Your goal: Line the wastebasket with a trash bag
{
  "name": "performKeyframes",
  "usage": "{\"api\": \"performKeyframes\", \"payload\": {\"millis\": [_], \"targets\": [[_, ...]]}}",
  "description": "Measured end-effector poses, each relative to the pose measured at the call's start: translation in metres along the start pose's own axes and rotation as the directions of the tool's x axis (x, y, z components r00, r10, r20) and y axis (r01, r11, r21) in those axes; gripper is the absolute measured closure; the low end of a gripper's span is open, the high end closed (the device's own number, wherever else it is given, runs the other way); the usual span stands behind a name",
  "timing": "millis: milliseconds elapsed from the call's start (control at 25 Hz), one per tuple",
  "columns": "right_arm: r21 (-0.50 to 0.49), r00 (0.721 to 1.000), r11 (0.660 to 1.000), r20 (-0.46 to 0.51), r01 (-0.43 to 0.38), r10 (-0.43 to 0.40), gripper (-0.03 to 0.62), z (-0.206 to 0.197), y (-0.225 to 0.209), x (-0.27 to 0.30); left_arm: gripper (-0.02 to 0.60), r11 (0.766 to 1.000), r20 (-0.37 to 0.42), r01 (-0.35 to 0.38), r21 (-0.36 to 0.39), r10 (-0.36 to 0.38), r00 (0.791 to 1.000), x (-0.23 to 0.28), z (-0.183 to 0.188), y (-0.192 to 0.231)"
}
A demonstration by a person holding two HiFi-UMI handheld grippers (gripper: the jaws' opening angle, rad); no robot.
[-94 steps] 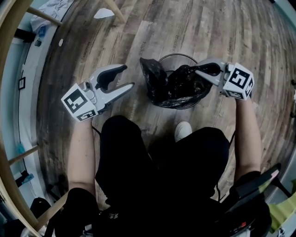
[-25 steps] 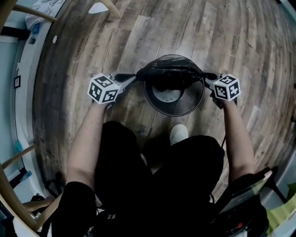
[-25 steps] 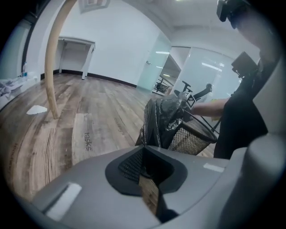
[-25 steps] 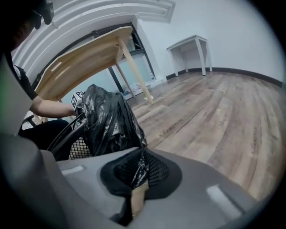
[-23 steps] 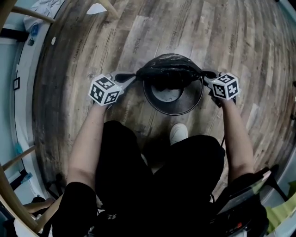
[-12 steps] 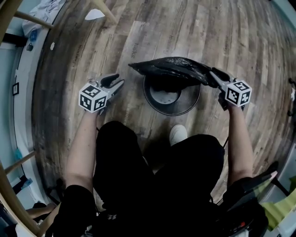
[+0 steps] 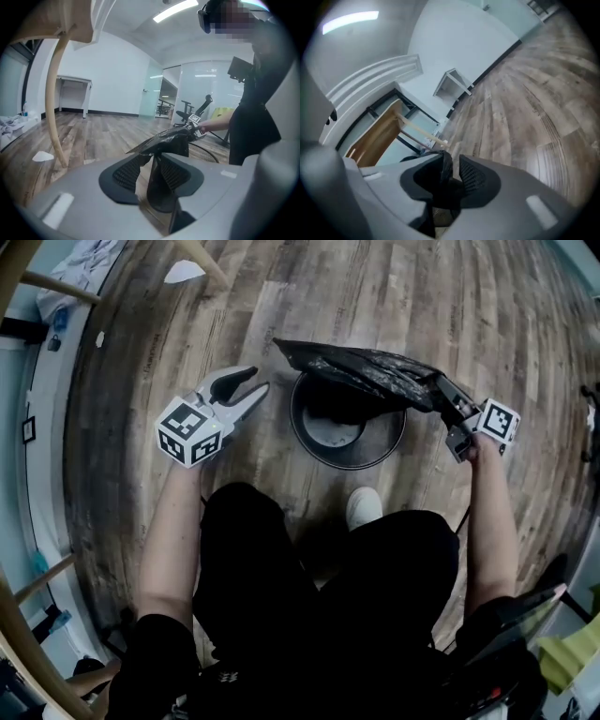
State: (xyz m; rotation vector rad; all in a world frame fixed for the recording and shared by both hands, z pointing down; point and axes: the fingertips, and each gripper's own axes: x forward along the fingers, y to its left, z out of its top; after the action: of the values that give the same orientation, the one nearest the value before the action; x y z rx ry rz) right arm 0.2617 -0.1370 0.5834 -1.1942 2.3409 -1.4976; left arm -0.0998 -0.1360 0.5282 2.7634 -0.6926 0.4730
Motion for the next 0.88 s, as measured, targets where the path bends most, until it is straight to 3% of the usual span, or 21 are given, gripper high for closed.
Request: {"api": "performKeyframes", "payload": {"millis": [160, 200, 240, 280, 320, 360, 400, 560, 640, 720, 800, 880], "targets": [[-0.014, 0.989, 0.996, -0.115, -0.091, 0.089, 0.499, -0.023, 0.024, 0.018, 0.434, 0.999, 0.027, 0.025, 0.024, -0.025, 0.999, 0.005, 0.013, -0.007], [-0.087, 0.984, 0.995, -0.177, -0.04, 0.024, 0.499, -0.032, 0.021, 0.024, 0.434, 0.999, 0.03, 0.026, 0.024, -0.027, 0.999, 0.007, 0.014, -0.008], [-0.203, 0.967, 0.978, -0.237, 0.046, -0.095, 0.499, -0.039, 0.011, 0.027, 0.434, 0.999, 0.03, 0.027, 0.023, -0.027, 0.999, 0.008, 0.015, -0.009], [-0.328, 0.937, 0.937, -0.277, 0.117, -0.214, 0.498, -0.044, 0.0, 0.029, 0.434, 0.999, 0.029, 0.027, 0.021, -0.028, 0.999, 0.009, 0.015, -0.01], [-0.416, 0.911, 0.897, -0.295, 0.148, -0.287, 0.466, -0.045, -0.006, 0.03, 0.433, 0.999, 0.026, 0.028, 0.021, -0.028, 0.999, 0.009, 0.014, -0.011], [-0.446, 0.905, 0.883, -0.302, 0.144, -0.3, 0.419, -0.045, -0.005, 0.032, 0.43, 0.999, 0.022, 0.027, 0.023, -0.028, 0.999, 0.009, 0.013, -0.013], [-0.437, 0.917, 0.891, -0.296, 0.121, -0.269, 0.375, -0.043, 0.001, 0.034, 0.43, 0.999, 0.019, 0.026, 0.026, -0.027, 0.999, 0.008, 0.012, -0.013], [-0.343, 0.977, 0.938, -0.179, 0.045, -0.112, 0.367, -0.018, 0.022, 0.025, 0.428, 1.0, 0.03, 0.008, 0.03, -0.009, 1.0, 0.0, 0.014, -0.011], [-0.177, 0.995, 0.984, -0.096, -0.016, 0.0, 0.367, -0.004, 0.029, 0.015, 0.428, 1.0, 0.037, 0.002, 0.03, -0.003, 0.999, -0.003, 0.015, -0.011], [0.01, 0.997, 0.997, -0.014, -0.077, 0.077, 0.367, 0.008, 0.027, 0.011, 0.428, 0.999, 0.037, -0.002, 0.032, 0.001, 0.999, -0.005, 0.016, -0.01], [0.024, 0.999, 0.999, 0.012, -0.038, 0.037, 0.367, 0.018, 0.017, 0.009, 0.428, 0.999, 0.034, -0.004, 0.032, 0.003, 0.999, -0.004, 0.016, -0.012], [-0.11, 0.996, 0.991, 0.035, 0.082, -0.078, 0.367, 0.032, 0.011, 0.0, 0.428, 0.999, 0.032, 0.0, 0.035, -0.001, 0.999, -0.004, 0.017, -0.015]]}}
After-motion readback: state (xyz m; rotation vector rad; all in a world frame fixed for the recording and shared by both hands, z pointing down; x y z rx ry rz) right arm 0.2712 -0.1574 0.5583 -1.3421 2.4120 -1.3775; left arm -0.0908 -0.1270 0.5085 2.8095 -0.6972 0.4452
